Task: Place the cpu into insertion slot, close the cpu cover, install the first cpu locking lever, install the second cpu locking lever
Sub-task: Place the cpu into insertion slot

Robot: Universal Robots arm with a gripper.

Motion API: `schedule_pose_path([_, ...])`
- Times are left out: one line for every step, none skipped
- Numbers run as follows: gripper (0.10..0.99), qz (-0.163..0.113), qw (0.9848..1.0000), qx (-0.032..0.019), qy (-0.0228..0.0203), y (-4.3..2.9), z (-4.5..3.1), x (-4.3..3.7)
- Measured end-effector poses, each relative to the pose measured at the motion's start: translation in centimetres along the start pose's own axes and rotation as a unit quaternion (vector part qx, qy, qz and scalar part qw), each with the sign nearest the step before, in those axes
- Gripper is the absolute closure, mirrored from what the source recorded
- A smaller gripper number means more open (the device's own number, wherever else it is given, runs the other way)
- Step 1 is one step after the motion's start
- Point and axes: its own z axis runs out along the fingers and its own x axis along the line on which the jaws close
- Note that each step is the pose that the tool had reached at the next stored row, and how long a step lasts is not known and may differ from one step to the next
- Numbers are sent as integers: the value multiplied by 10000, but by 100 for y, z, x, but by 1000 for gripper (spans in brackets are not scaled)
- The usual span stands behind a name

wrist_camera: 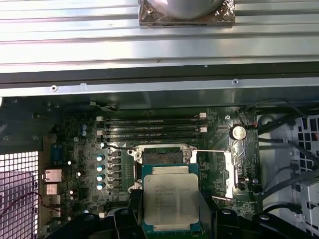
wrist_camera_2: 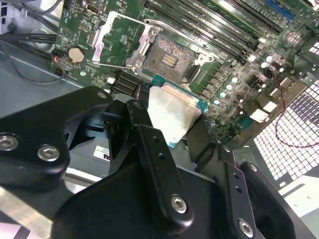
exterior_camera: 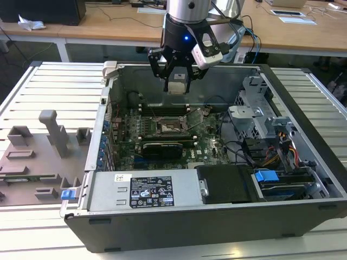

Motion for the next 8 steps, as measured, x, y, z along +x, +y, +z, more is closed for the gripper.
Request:
schedule_pose_path([545,0,10000,0,0,0,3,0])
schedule_pose_path([545,0,10000,0,0,-1,8,0])
schedule_pose_path([545,0,10000,0,0,-1,11,0])
schedule_pose_path([545,0,10000,0,0,-1,16,0])
schedule_pose_path([545,0,10000,1,0,-2,20,0])
schedule_pose_path([545,0,10000,0,0,-3,27,-1])
schedule_pose_path([545,0,10000,0,0,-3,34,-1])
schedule_pose_path([545,0,10000,0,0,-4,43,-1])
